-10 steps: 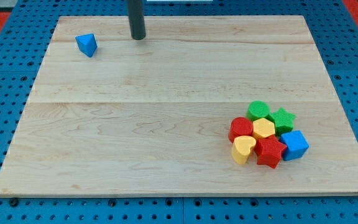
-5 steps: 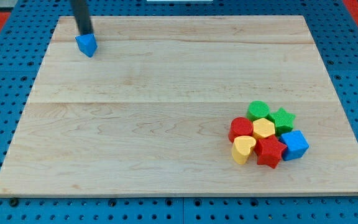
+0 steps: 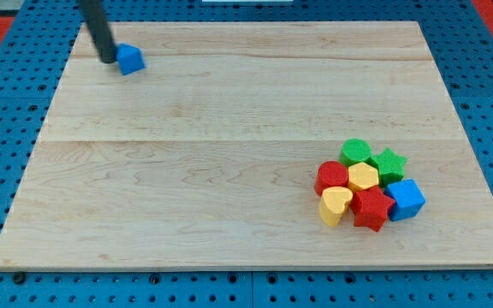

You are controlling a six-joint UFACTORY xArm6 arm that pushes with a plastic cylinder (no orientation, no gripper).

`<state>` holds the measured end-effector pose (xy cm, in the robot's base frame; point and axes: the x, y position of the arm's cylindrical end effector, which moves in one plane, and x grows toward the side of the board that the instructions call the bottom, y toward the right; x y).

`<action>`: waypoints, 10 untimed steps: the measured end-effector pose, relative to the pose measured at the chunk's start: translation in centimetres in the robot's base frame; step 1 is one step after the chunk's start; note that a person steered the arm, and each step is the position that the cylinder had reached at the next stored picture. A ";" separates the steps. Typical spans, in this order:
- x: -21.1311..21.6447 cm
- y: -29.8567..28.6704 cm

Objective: Push blue triangle to group of blocks

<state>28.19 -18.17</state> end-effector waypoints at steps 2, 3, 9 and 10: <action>2.1 10.9; 1.1 15.9; 9.2 31.5; 6.0 28.8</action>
<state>34.18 10.59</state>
